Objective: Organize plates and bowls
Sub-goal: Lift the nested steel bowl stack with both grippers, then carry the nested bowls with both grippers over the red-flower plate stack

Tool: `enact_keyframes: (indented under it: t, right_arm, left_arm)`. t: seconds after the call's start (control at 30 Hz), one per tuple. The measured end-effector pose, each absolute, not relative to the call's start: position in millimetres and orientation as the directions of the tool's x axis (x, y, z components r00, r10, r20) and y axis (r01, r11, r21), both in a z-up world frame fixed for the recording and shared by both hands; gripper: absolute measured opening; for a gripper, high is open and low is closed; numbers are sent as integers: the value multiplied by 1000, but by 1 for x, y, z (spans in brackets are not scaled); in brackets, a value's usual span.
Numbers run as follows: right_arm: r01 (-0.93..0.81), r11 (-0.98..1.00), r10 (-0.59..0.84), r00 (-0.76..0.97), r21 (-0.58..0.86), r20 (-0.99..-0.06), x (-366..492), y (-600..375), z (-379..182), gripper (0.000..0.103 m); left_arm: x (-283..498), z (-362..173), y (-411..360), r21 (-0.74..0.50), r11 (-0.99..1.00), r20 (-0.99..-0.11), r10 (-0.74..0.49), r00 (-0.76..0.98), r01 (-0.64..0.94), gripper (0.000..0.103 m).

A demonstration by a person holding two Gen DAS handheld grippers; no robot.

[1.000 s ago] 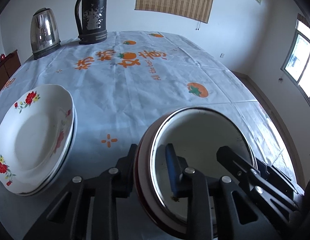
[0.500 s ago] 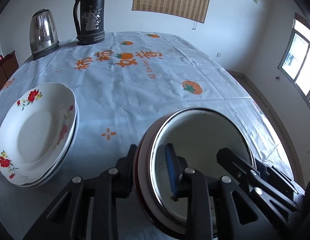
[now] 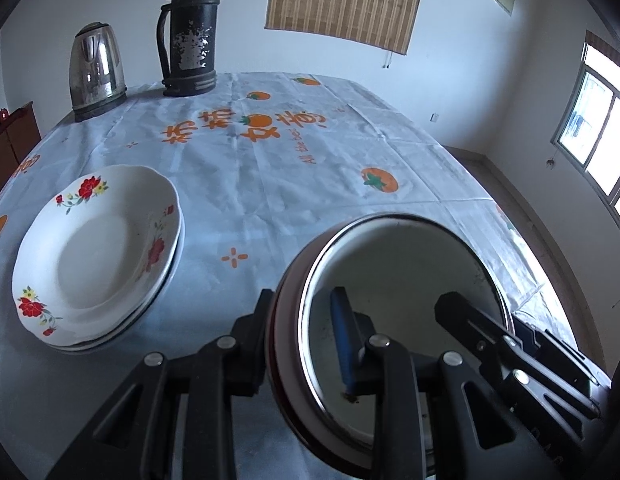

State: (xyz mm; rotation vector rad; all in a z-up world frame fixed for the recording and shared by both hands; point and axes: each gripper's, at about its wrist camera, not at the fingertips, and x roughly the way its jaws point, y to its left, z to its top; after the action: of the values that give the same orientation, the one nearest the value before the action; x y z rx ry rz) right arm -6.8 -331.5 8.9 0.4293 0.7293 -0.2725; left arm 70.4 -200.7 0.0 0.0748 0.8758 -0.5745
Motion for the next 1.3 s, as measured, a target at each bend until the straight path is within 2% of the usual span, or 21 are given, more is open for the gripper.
enact_keyframes:
  t: [1.3]
  right_arm:
    - [273, 930, -47, 751, 245, -659, 8, -244, 42, 33]
  left_arm:
    - [75, 26, -109, -189, 888, -699, -421, 578, 419, 27]
